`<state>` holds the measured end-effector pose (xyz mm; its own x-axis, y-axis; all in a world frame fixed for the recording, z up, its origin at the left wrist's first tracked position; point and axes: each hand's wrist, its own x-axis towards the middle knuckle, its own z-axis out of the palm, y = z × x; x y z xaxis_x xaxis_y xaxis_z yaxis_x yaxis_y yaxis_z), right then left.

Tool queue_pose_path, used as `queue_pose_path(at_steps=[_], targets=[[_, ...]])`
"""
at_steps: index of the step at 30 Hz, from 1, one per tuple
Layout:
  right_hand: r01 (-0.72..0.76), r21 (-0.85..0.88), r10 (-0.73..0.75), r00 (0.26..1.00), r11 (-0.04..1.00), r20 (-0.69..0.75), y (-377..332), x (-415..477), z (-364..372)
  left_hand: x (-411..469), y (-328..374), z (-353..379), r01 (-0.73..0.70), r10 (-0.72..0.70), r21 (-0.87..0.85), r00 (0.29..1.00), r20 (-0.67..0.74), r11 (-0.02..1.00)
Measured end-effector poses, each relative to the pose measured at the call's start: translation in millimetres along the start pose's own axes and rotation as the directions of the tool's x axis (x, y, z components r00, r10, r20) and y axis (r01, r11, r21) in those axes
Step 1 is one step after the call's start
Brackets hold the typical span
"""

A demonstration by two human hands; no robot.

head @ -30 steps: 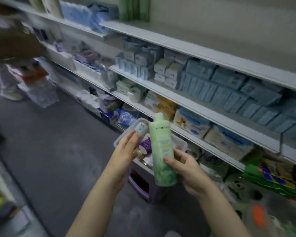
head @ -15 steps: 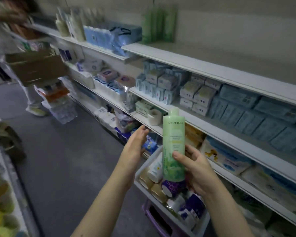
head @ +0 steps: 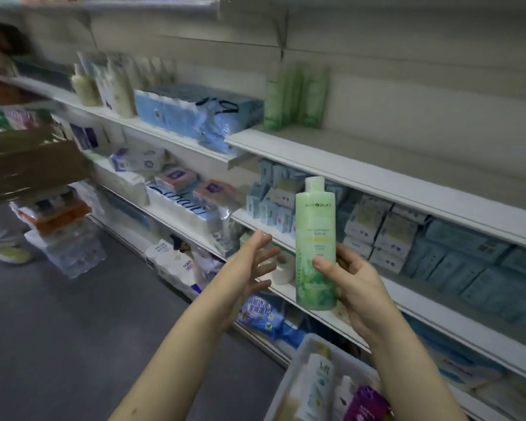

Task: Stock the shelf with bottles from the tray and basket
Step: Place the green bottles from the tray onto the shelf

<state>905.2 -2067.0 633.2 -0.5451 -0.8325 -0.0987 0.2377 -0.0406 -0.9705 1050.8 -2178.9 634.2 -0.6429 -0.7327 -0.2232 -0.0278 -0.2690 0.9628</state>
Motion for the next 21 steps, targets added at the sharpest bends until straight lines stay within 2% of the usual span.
queue_pose_path(at_steps=[3, 8, 14, 21], targets=[[0.037, -0.013, -0.038, 0.996, 0.999, -0.079, -1, 37, 45, 39, 28, -51, 0.005, -0.009, 0.075, 0.998, 0.059, 0.997], [0.149, -0.025, -0.152, 0.973, 0.988, -0.174, -9, 85, 104, 96, 76, -106, -0.113, 0.085, 0.185, 0.984, 0.155, 0.976], [0.249, -0.033, -0.248, 0.929, 0.968, -0.276, -35, 141, 134, 156, 127, -115, -0.223, 0.185, 0.168, 0.958, 0.217, 0.96], [0.312, -0.08, -0.32, 0.881, 0.947, -0.349, -63, 218, 123, 251, 160, -116, -0.286, 0.235, 0.181, 0.937, 0.259, 0.941]])
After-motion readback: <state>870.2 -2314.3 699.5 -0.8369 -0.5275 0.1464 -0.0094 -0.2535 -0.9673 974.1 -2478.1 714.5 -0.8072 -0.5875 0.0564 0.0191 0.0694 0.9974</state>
